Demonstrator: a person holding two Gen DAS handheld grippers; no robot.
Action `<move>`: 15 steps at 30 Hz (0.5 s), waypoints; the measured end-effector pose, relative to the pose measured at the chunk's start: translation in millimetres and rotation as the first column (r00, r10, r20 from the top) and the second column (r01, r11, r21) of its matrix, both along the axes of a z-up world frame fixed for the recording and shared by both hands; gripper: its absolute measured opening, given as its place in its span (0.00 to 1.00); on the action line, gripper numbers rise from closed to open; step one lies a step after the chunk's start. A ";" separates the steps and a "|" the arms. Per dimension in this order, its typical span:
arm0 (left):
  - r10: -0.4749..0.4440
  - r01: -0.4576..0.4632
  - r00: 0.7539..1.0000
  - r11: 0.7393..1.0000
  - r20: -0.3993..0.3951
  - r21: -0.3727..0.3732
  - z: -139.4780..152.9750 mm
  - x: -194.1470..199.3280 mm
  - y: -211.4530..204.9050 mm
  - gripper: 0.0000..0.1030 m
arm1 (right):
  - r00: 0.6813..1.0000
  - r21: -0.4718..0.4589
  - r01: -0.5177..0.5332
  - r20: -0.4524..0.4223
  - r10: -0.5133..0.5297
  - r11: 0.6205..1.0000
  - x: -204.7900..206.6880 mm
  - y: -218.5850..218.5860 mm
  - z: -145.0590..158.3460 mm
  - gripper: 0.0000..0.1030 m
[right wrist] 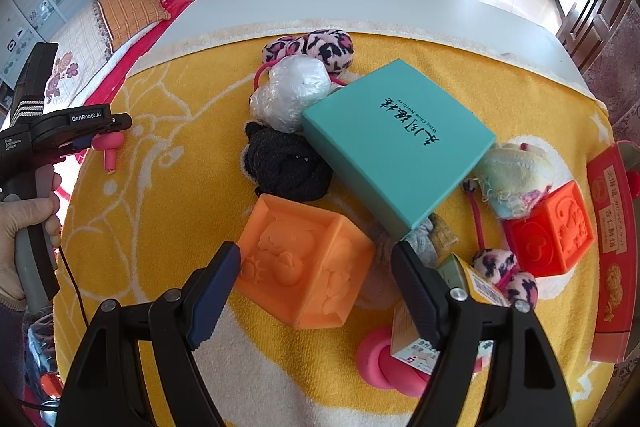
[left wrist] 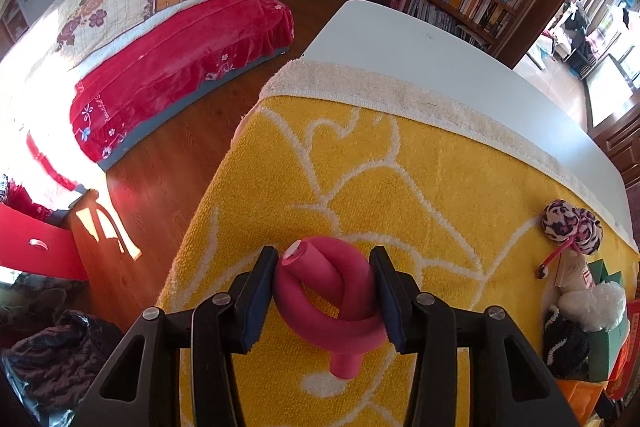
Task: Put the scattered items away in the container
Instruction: 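Grasp the large orange rubber block with the right gripper while left holds the pink toy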
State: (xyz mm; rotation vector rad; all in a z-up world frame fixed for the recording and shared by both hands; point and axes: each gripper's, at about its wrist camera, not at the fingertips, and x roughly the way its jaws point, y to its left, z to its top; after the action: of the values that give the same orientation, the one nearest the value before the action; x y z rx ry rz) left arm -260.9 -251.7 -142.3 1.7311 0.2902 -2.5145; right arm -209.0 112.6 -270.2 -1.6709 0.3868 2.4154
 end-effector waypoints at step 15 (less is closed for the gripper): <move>-0.009 0.010 1.000 0.997 -0.017 0.077 27.4 25.7 9.7 0.48 | 0.999 -0.001 -0.011 0.044 0.011 1.000 -13.1 -5.7 -8.1 0.79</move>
State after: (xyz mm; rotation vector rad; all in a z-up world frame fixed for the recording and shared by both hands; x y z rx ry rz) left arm -235.2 -242.0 -114.9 1.7428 0.3861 -2.5587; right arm -222.1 107.0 -278.2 -1.7275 0.3725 2.3823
